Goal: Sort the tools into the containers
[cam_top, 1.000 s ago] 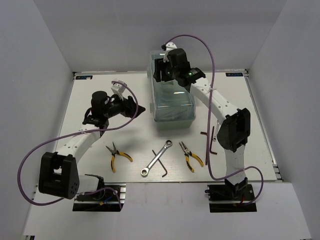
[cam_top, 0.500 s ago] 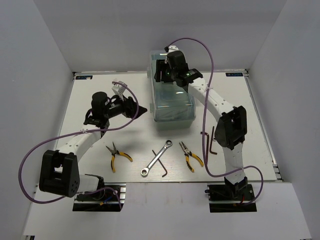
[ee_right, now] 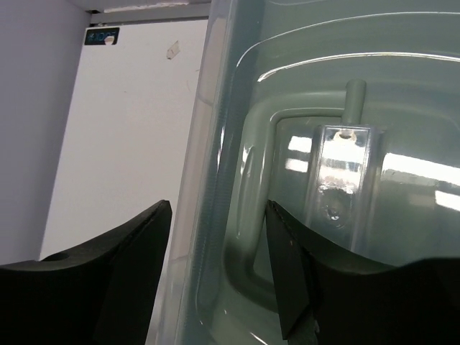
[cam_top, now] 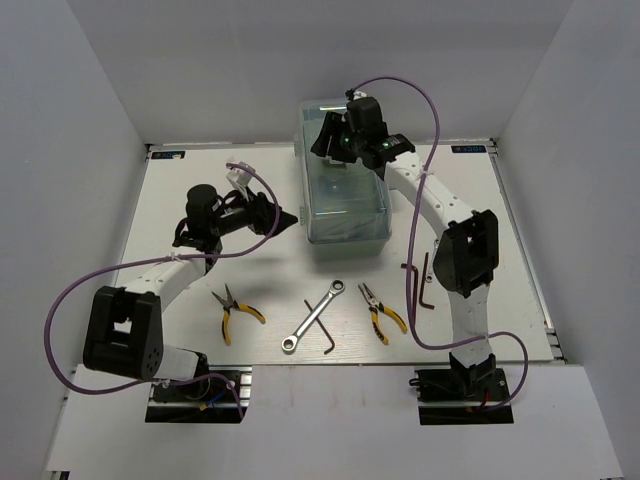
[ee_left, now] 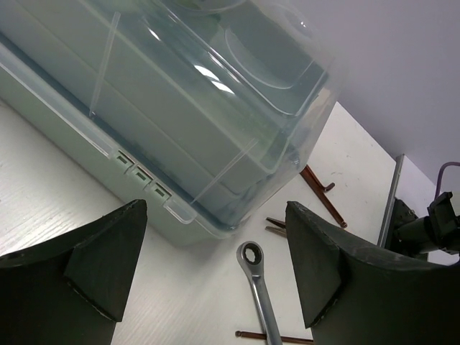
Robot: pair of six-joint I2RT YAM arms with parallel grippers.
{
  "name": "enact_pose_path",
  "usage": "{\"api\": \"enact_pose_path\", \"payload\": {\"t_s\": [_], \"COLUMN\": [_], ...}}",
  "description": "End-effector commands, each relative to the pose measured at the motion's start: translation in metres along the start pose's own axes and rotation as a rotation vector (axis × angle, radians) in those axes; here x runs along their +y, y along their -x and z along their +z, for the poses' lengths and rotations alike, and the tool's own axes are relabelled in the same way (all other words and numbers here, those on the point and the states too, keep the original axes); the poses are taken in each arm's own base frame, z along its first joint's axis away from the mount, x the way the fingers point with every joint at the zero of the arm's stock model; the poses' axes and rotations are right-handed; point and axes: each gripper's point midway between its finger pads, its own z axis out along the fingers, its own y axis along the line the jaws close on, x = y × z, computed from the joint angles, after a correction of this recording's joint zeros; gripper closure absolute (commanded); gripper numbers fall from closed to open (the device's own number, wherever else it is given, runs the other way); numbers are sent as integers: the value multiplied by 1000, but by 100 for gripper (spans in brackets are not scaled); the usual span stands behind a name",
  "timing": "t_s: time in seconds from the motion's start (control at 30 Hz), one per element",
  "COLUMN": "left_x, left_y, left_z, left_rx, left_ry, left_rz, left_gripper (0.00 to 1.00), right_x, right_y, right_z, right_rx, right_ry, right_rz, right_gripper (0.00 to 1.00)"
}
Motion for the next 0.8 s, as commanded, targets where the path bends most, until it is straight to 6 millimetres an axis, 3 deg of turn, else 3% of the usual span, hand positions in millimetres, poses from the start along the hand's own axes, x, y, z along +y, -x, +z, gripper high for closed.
{"api": "enact_pose_path", "payload": {"t_s": [0.0,0.27,0.43,0.53,0.77], "left_x": [-8,-7,-9,-9,-5], "left_y": [0,7,11,9,12], "left_z": [-2,-4,-6,-6,-7], "left_rx": [-10,-32,-41,-35,-46], "left_ry": [-39,-17,-11,-9,22], "left_rz": [13,35,50,44,52], "left_gripper": [12,12,12,12,12], "right_x": [2,5,8,9,-11], "right_y": [-15,18,28,27,20], "right_z": [-1,-17,-26,-26,-18], "right_rx": [79,41,39,43,35], "right_ry": [54,147,203,206,115], "right_rz": [100,180,215,217,172], "right_gripper": [40,42,44,44,45]}}
